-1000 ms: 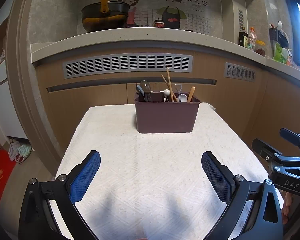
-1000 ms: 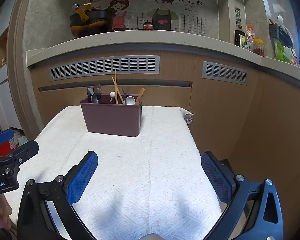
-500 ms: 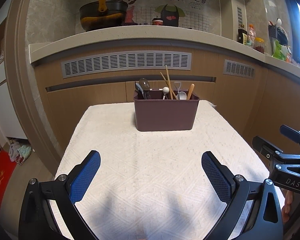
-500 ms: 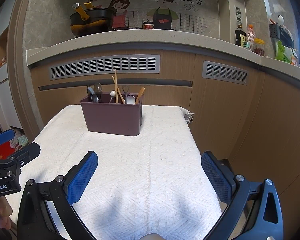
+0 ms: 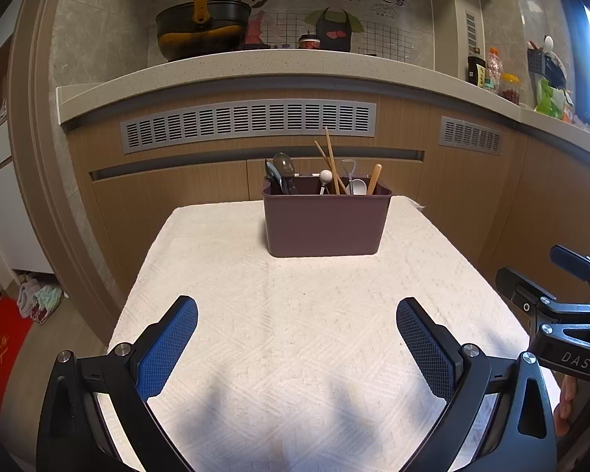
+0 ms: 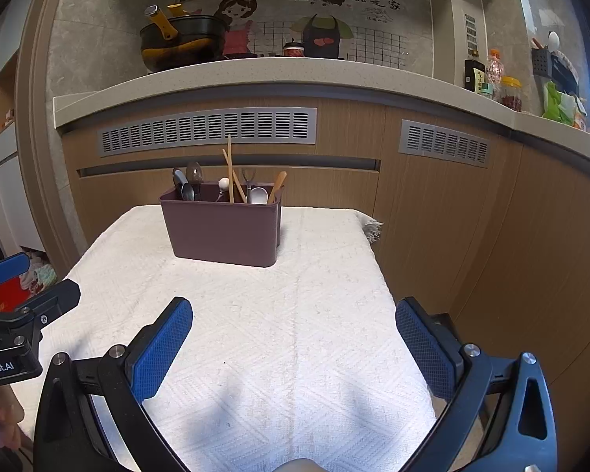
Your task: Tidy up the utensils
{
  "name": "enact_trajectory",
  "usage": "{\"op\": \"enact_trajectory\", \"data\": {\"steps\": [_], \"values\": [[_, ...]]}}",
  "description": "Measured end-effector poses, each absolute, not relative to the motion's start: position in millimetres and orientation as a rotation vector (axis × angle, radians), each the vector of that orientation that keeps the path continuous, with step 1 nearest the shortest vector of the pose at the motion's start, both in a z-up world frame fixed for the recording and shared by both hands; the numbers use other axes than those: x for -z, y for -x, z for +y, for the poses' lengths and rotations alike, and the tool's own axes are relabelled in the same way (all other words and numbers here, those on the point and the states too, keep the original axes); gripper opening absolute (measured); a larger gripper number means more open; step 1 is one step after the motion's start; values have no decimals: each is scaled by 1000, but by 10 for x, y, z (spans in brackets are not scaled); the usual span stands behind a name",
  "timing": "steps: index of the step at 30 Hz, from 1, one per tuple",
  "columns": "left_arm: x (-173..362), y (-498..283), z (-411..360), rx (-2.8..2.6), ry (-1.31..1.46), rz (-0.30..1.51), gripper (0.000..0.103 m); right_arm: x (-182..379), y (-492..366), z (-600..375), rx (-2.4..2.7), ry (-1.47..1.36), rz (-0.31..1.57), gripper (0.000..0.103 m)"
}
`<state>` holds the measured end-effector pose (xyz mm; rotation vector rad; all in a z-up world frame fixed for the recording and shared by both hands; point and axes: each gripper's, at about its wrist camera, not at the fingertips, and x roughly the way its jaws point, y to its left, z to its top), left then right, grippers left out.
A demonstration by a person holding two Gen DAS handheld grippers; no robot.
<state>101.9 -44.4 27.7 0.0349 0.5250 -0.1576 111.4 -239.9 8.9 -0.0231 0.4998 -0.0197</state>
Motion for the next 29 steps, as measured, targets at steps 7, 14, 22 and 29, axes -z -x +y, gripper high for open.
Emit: {"op": "enact_trajectory", "data": {"steps": [7,14,22,29], "values": [[-272,-1017,-448,155,-36,527,101,-85,-1116,-2394,18,22,501,103],[-264,-1023,-437,155,-30,531,101,-76,-1122,-2394,15,24,502,103],[-246,-1037,-416,152,-37,535,101,-74,-1122,-2393,15,24,503,103],[-203,-1072,-371,139,-37,546,101,-64,-1127,-2397,19,27,502,103]]}}
